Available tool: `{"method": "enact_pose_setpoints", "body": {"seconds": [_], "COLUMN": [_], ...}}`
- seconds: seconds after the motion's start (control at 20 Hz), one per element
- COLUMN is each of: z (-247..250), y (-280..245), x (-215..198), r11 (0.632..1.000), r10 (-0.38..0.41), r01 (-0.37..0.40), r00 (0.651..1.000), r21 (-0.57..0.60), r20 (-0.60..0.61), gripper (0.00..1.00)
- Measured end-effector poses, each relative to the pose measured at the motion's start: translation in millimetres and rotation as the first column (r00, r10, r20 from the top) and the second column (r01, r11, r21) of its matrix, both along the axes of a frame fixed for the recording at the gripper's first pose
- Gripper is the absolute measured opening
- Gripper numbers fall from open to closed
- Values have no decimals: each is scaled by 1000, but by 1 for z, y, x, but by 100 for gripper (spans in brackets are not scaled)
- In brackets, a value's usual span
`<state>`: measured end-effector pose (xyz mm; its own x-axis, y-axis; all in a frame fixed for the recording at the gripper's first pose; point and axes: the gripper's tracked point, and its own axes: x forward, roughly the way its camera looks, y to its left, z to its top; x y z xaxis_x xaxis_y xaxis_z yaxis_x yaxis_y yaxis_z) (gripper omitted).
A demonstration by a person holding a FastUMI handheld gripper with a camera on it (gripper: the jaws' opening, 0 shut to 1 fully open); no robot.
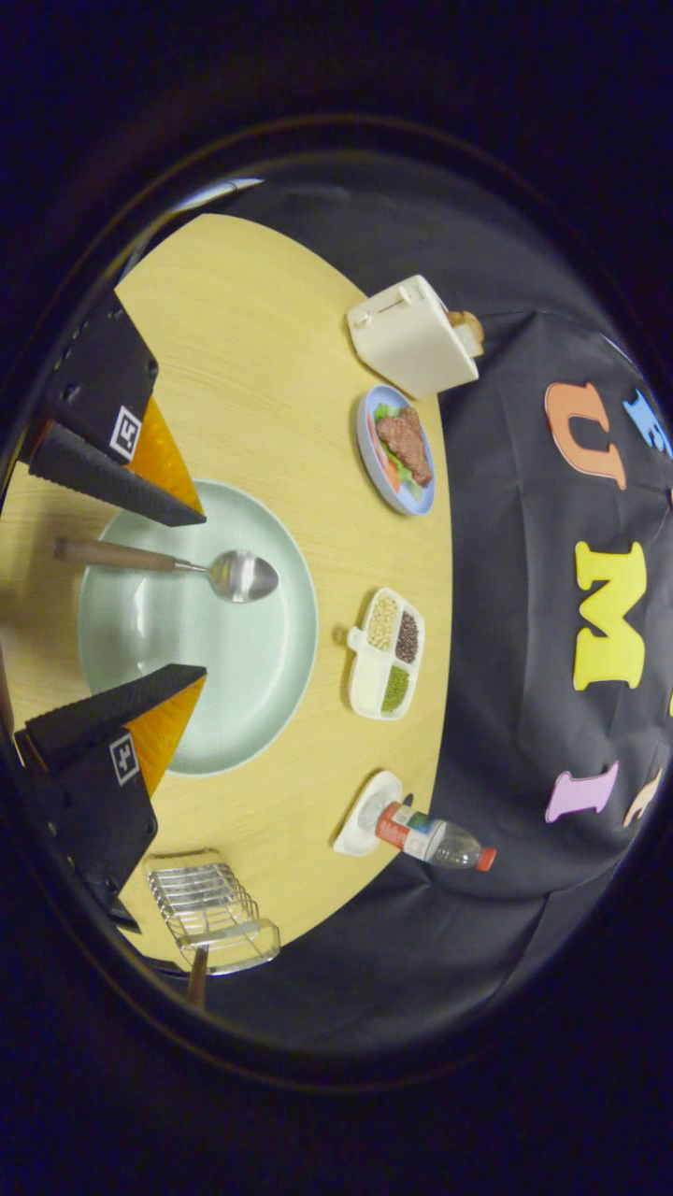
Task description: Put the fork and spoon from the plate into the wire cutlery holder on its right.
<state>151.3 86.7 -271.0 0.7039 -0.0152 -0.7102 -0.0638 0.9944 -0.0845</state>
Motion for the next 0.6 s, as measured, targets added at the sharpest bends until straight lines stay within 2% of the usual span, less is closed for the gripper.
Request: {"method": "enact_pose_setpoints", "body": {"seconds": [0.2,0.3,0.4,0.45,0.6], "z": [-17,-26,-35,-38,-36], "y": [2,5,9,12,10], "x": [6,2,2,0,6], "r11": [1000,1000,999,999,1000], "r10": [-21,-19,-19,-17,-19], "r01": [20,20,23,23,22], "r00": [998,995,990,987,985], "r21": [-10,10,29,36,14], "r20": [-52,-100,-142,-160,-174], "gripper": [84,74,72,68,46]}}
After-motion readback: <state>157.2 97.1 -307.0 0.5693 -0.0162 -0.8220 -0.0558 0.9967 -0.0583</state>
